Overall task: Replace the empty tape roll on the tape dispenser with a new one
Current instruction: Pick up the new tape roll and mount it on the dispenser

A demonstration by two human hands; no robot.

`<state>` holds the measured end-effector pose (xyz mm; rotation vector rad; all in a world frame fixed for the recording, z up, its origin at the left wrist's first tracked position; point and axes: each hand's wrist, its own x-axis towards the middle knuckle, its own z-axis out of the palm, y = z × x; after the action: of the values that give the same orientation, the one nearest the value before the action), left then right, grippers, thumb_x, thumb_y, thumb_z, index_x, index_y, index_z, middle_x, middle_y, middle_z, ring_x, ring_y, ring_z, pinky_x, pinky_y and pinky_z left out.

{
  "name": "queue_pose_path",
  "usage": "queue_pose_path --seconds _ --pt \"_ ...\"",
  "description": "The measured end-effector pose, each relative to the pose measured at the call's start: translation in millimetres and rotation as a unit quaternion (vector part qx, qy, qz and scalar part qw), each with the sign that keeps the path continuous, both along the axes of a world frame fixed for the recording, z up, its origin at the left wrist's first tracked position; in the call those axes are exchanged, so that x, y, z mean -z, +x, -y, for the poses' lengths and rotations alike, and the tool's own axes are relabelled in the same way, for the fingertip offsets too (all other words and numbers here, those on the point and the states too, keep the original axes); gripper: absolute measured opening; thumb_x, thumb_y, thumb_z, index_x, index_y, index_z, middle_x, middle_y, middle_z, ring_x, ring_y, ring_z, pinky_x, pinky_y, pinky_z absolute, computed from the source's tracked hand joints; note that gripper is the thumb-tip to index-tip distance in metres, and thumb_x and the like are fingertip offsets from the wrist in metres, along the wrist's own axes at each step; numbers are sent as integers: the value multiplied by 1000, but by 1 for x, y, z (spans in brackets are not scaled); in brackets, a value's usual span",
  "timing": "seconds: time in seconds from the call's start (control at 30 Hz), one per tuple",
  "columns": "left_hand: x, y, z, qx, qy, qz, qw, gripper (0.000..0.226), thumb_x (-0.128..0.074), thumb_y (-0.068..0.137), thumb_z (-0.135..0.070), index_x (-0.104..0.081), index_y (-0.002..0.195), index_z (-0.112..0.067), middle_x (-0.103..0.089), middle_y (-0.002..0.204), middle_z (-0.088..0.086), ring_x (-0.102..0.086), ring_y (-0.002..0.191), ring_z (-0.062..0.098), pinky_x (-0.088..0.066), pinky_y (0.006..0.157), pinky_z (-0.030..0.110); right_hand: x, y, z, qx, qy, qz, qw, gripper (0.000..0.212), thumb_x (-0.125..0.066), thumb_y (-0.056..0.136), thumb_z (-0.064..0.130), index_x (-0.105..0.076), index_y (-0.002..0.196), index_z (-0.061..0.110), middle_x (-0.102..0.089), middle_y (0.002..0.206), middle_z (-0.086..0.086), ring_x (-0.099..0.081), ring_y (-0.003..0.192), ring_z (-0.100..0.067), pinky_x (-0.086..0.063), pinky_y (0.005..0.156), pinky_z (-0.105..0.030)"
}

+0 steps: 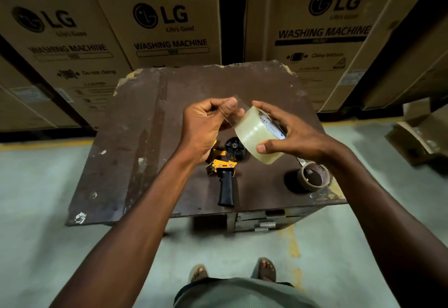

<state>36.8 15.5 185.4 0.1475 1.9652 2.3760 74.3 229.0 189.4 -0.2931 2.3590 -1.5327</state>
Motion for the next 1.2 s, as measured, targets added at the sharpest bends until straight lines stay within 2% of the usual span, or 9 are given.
queue_pose_path --seconds 0.1,0.2,0.37,0.57,0.7,0.8,0.93,1.07,1.2 --pt "2 2 3 -7 47 45 998 8 -73 87 -16 -72 87 -7 -77 79 12 -73 76 23 -61 82 45 -2 -3 1 -21 21 5 1000 101 -84 68 40 -31 153 47 -44 148 12 -51 127 -8 -50 99 -27" --pt "5 3 12 10 105 94 990 8 -68 91 -13 -67 88 -5 -76 77 12 -74 71 23 -61 71 37 -5 -7 -2 -53 43 19 998 103 -86 70 33 -27 153 47 -41 149 14 -46 129 -2 -49 96 -16" --pt "10 7 21 40 82 113 989 14 -61 97 -22 -59 90 -10 -77 82 10 -76 75 23 -64 66 41 -8 -14 -7 -101 99 57 988 116 -88 68 31 -16 159 41 -32 153 14 -40 134 -4 -40 106 -20" --pt "16 11 28 56 104 105 987 15 -57 97 -24 -54 93 -10 -77 86 11 -76 83 27 -63 65 43 -12 -18 -5 -119 120 65 984 118 -88 62 30 -18 157 42 -32 148 16 -42 130 -2 -43 93 -13" --pt "23 13 35 56 102 93 989 14 -56 99 -19 -55 91 -8 -77 87 10 -76 85 29 -64 67 45 -13 -19 -3 -131 138 50 981 116 -87 61 34 -20 154 45 -30 151 10 -39 134 -17 -40 106 -25" --pt "28 13 43 55 61 54 995 17 -66 87 -23 -60 91 -7 -77 94 15 -74 91 35 -62 76 51 -10 -22 -3 -125 163 37 978 115 -87 60 39 -20 154 48 -29 148 7 -36 134 -23 -35 110 -33" --pt "35 15 47 36 39 19 998 18 -70 82 -20 -64 91 -6 -78 94 12 -75 91 30 -63 77 40 2 -31 2 -99 206 -9 973 118 -88 58 51 -22 155 45 -36 144 1 -39 133 -22 -35 116 -39" --pt "44 20 45 9 36 16 999 20 -72 78 -21 -66 91 -6 -78 93 11 -74 95 30 -61 85 39 15 -38 9 -77 216 -20 973 117 -87 56 56 -23 154 46 -40 140 -2 -44 128 -22 -40 111 -36" --pt "48 23 45 0 12 -1 1000 21 -74 80 -23 -68 93 -7 -78 92 9 -75 89 27 -62 73 34 24 -45 13 -64 227 -33 971 118 -86 56 60 -24 155 43 -40 145 -5 -41 131 -23 -37 110 -34"
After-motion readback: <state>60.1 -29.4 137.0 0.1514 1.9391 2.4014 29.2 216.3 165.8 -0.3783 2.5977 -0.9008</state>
